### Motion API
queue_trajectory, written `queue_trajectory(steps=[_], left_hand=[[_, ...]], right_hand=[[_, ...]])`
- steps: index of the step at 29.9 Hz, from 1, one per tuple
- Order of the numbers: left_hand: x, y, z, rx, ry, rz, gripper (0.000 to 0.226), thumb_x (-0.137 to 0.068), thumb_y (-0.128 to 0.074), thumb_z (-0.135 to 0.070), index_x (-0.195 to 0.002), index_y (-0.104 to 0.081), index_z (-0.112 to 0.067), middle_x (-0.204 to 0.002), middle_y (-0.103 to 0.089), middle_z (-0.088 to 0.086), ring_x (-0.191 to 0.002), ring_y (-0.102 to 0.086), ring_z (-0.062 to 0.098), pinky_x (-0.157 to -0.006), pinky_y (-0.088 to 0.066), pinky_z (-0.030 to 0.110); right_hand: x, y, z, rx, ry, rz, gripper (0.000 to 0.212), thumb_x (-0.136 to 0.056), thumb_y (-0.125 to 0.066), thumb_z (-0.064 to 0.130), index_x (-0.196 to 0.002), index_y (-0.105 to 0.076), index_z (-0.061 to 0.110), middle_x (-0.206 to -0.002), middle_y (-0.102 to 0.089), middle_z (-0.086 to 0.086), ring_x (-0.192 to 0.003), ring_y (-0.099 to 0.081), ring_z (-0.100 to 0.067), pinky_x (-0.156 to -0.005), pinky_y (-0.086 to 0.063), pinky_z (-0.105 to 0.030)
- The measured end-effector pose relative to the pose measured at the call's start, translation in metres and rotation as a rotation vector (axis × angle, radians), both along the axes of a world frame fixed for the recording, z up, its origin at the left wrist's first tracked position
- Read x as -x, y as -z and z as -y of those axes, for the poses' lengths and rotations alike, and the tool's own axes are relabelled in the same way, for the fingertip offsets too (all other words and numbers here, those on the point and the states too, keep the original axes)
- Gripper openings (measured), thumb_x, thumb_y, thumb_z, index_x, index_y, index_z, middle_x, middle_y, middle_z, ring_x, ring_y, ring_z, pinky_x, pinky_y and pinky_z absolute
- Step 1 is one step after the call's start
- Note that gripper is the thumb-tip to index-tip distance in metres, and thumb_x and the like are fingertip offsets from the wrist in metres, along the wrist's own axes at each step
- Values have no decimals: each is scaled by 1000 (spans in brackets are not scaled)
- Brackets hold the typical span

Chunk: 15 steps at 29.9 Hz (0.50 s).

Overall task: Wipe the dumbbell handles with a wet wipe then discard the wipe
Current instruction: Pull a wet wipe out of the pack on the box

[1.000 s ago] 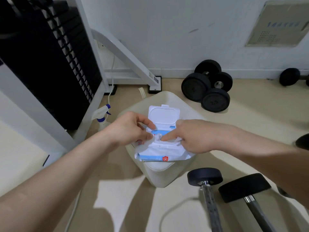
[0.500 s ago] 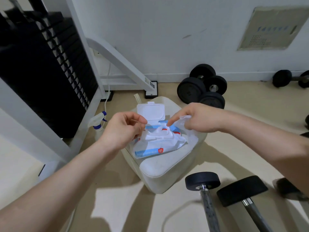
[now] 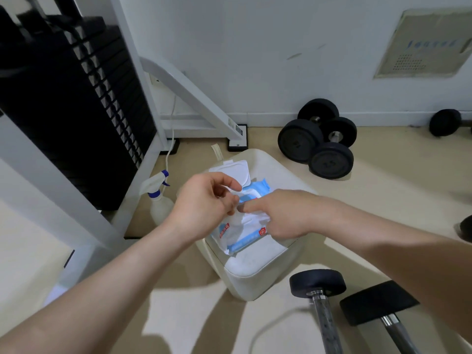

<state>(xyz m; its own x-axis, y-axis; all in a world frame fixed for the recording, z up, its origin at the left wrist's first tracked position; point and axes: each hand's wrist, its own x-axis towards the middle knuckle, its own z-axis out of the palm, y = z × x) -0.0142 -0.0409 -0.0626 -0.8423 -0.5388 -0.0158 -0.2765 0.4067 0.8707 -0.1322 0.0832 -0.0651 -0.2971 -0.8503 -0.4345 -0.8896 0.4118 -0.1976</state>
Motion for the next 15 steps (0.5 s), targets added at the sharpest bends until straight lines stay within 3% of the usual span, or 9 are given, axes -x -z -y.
queue_trajectory(steps=[2, 3, 6, 8, 11, 15], left_hand=[[6, 3, -4, -6, -38, -19, 11, -87, -65, -8, -89, -65, -18, -70, -72, 4, -61, -68, 16, -66, -57, 37], [9, 5, -6, -32, -51, -24, 9, -88, -65, -10, -94, -65, -17, -72, -73, 3, -65, -70, 17, -64, -58, 38], [17, 14, -6, 1, -29, 47, 18, -91, -61, -21, -109, -59, -20, -79, -72, -5, -68, -69, 14, -58, -54, 29], [20, 24, -5, 71, 36, 104, 26, -91, -57, -23, -118, -58, -23, -89, -69, -11, -70, -64, 5, -60, -46, 16], [9, 39, -6, 327, 189, 108, 31, -90, -48, -15, -115, -62, -26, -104, -67, -12, -84, -61, 10, -76, -45, 18], [-4, 43, -6, 812, 452, 209, 56, -81, -14, -33, -122, -52, -29, -127, -48, -15, -95, -41, 19, -83, -45, 35]], right_hand=[[1, -8, 5, -3, -40, -27, 42, -87, -51, 19, -121, -46, 42, -76, -44, 11, -82, -49, -20, -55, -37, -29], [4, -11, 4, 28, -18, 47, 36, -84, -51, 15, -110, -51, 40, -74, -47, 10, -78, -51, -18, -55, -38, -30], [23, -13, -10, 281, 291, 403, 45, -76, -50, 4, -103, -67, 37, -69, -54, 13, -55, -48, -8, -48, -36, -21], [36, -12, -19, 413, 432, 431, 43, -76, -51, 3, -96, -70, 36, -79, -57, 9, -59, -45, -13, -51, -33, -22], [45, -9, -25, 398, 438, 331, 40, -77, -51, 6, -94, -70, 36, -88, -58, 13, -58, -47, -11, -51, -36, -19], [46, -9, -26, 399, 377, 267, 43, -79, -50, 3, -101, -70, 33, -98, -60, 19, -49, -47, -1, -46, -35, -10]])
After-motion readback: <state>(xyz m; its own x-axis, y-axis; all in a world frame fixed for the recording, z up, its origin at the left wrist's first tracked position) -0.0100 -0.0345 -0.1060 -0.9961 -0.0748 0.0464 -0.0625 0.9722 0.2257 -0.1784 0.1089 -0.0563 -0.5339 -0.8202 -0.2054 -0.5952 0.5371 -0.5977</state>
